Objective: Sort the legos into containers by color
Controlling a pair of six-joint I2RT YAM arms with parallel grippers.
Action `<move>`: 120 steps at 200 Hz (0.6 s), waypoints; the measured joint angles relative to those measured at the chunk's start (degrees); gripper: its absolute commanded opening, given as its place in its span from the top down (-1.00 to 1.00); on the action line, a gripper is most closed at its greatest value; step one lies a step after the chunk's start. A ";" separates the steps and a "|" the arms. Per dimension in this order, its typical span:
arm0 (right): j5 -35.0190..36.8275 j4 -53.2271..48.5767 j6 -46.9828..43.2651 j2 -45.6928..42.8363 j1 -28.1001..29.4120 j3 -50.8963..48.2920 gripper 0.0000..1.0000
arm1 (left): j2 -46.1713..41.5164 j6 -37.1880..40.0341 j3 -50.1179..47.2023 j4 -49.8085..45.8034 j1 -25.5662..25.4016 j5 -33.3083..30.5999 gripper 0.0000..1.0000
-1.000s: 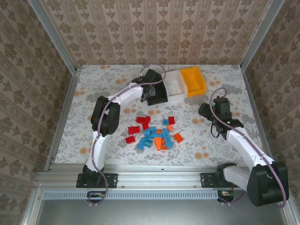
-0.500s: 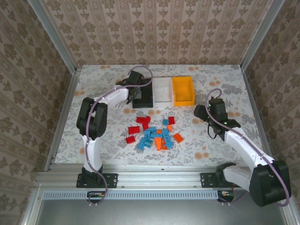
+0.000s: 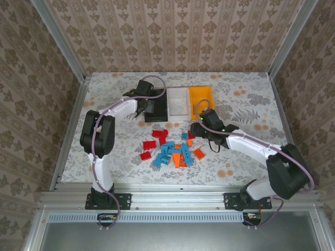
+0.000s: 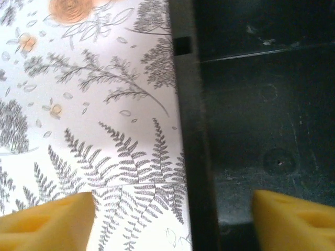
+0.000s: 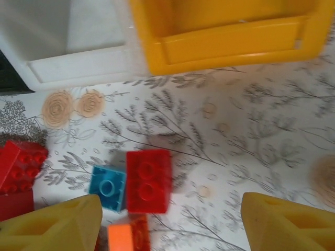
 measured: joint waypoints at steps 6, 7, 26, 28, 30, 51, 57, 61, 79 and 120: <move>0.00 0.00 -0.13 1.42 0.79 1.18 -0.28 | -1.31 -0.44 -0.70 -0.35 0.13 0.07 -0.81; 0.02 -0.02 -0.09 1.57 0.87 1.29 -0.28 | -1.53 -0.50 -0.81 -0.33 0.13 0.11 -0.82; 0.52 -0.59 -0.17 3.54 4.28 3.28 -0.30 | -9.75 -2.89 -5.09 -1.07 0.22 1.18 -0.99; 0.61 -0.66 -0.22 3.54 4.59 3.30 -0.31 | -10.49 -3.21 -5.46 -1.05 0.22 1.27 -0.99; 0.70 -0.79 -0.26 3.54 5.03 3.32 -0.31 | -11.72 -3.67 -6.08 -1.05 0.22 1.36 -1.00; 1.81 -2.49 -0.74 2.91 9.75 3.39 -0.41 | -25.27 -7.23 -12.83 -0.68 0.22 3.41 -0.99; 1.99 -3.06 -1.05 2.49 10.95 3.30 -0.44 | -28.70 -8.07 -14.95 -0.26 0.20 3.91 -1.00; 2.01 -3.56 -1.09 2.19 11.72 3.21 -0.47 | -31.26 -8.72 -16.59 0.09 0.20 4.48 -0.99; 2.03 -5.77 -1.81 0.39 14.73 2.67 -0.52 | -41.62 -11.23 -25.51 1.29 0.22 7.65 -1.00; 2.58 -10.82 -2.93 -0.35 19.26 2.54 -0.53 | -59.91 -17.49 -48.09 2.69 -0.09 16.37 -1.00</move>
